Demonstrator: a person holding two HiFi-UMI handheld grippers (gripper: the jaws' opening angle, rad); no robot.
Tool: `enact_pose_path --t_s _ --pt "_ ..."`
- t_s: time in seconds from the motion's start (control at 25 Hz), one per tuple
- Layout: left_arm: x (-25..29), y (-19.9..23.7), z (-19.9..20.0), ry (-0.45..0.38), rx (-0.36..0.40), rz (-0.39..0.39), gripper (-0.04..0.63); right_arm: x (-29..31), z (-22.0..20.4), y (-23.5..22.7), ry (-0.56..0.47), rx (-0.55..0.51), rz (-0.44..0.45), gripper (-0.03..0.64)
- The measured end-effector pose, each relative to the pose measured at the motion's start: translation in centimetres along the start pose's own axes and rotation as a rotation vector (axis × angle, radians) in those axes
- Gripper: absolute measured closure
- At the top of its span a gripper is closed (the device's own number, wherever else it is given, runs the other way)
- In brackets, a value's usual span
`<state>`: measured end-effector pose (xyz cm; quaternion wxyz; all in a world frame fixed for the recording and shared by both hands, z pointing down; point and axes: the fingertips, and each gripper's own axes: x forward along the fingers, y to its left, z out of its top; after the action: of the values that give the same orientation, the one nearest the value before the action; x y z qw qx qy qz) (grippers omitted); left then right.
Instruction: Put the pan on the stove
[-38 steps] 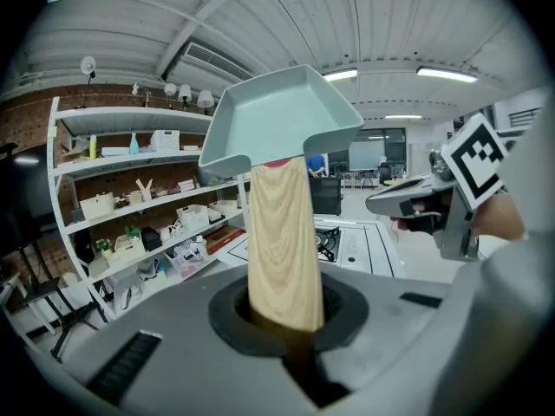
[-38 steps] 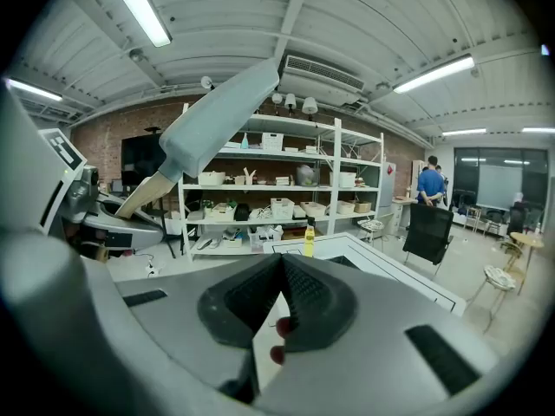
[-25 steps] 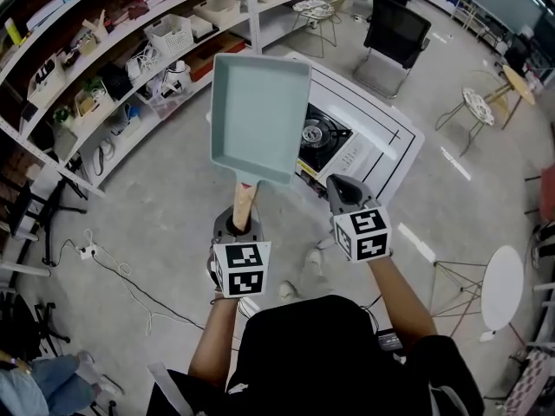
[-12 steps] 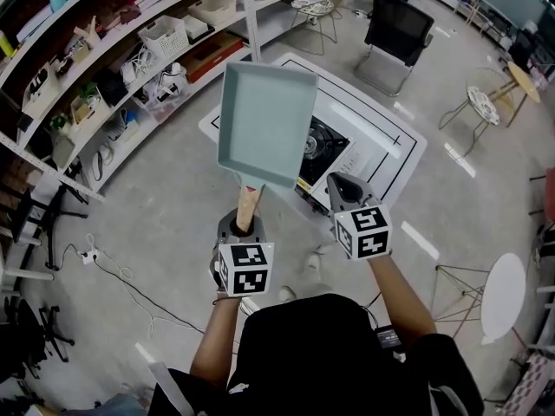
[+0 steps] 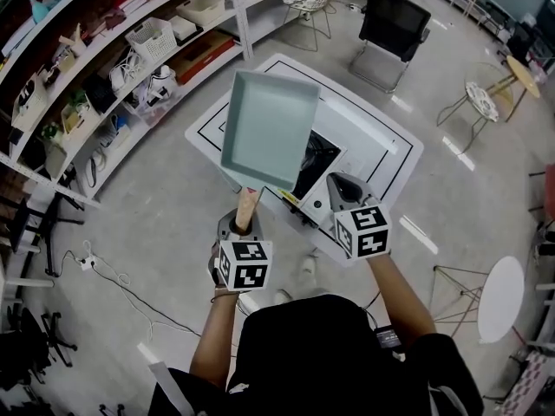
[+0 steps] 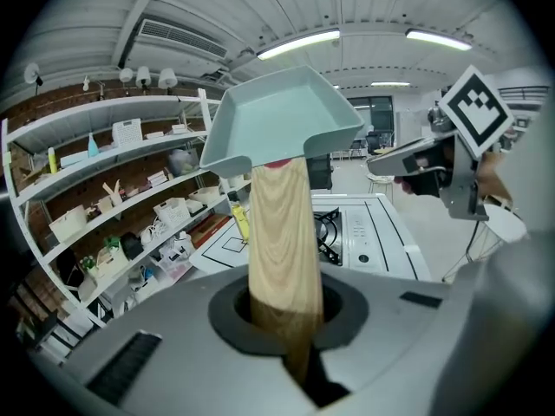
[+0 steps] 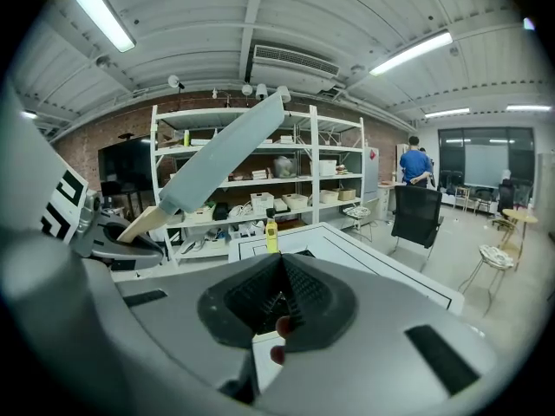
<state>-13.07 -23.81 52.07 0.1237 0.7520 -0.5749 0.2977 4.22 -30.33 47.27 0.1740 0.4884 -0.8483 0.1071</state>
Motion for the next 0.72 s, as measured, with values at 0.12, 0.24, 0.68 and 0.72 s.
enact_pose_path --t_s 0.12,0.24,0.68,0.72 --pt "1.5 0.0 0.2 0.018 0.011 -0.006 0.584 0.9 -0.1 -0.9 0.008 0.006 -0.001 0.615" --pt "2.9 -0.1 0.0 0.046 0.022 -0.009 0.584 1.5 -0.3 -1.8 0.02 0.003 -0.003 0.615" --pt "7.1 -0.4 -1.4 0.151 0.087 -0.016 0.583 3.5 -0.6 -4.0 0.051 0.004 -0.007 0.615" --pt "7.4 -0.4 -1.6 0.16 0.093 -0.018 0.581 3.7 -0.7 -4.1 0.054 0.004 -0.007 0.615"
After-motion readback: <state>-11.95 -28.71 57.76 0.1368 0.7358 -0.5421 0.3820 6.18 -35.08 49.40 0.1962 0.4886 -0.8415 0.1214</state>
